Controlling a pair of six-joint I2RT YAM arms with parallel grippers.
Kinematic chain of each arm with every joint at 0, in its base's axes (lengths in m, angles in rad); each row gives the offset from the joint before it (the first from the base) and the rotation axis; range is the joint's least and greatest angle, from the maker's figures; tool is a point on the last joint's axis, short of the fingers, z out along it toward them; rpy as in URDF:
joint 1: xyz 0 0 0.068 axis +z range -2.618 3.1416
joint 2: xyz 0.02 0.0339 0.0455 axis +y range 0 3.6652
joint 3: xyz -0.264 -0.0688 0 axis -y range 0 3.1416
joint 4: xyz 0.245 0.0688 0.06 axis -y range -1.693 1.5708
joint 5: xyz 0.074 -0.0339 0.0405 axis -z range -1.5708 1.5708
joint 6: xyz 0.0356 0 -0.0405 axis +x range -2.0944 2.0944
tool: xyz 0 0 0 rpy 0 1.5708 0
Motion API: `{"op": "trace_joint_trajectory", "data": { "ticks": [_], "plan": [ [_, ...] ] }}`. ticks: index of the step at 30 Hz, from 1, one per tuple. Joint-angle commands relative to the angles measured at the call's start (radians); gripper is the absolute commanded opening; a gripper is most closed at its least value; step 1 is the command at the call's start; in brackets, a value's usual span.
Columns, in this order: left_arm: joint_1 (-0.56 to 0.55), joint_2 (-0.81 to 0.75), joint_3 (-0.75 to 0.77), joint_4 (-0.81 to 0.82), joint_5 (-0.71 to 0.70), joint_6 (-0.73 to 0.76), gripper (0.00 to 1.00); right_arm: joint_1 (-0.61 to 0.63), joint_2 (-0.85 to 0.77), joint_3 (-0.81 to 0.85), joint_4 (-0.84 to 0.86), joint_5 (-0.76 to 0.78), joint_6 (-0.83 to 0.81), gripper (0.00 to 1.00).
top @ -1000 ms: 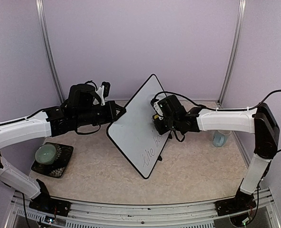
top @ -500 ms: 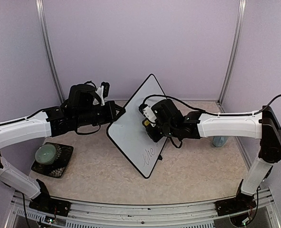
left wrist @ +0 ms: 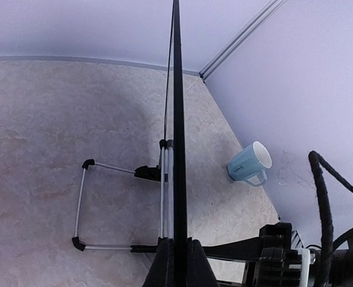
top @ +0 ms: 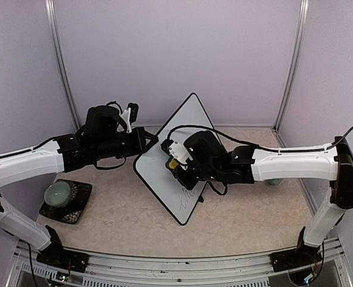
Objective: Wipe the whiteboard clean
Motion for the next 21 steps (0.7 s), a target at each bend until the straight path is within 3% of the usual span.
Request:
{"op": "trace_joint_trajectory", "data": {
  "ticks": [1, 9, 21],
  "plan": [
    [-0.015, -0.025, -0.022, -0.017, 0.056, 0.002, 0.0, -0.078, -0.077, -0.012, 0.031, 0.038, 0.081, 0.0],
    [-0.02, -0.028, -0.026, -0.015, 0.054, -0.001, 0.0, -0.225, -0.095, -0.021, 0.008, 0.129, 0.152, 0.0],
    [-0.021, -0.021, -0.011, -0.026, 0.047, 0.002, 0.0, -0.237, 0.045, 0.056, -0.009, 0.17, 0.121, 0.0]
  ]
}}
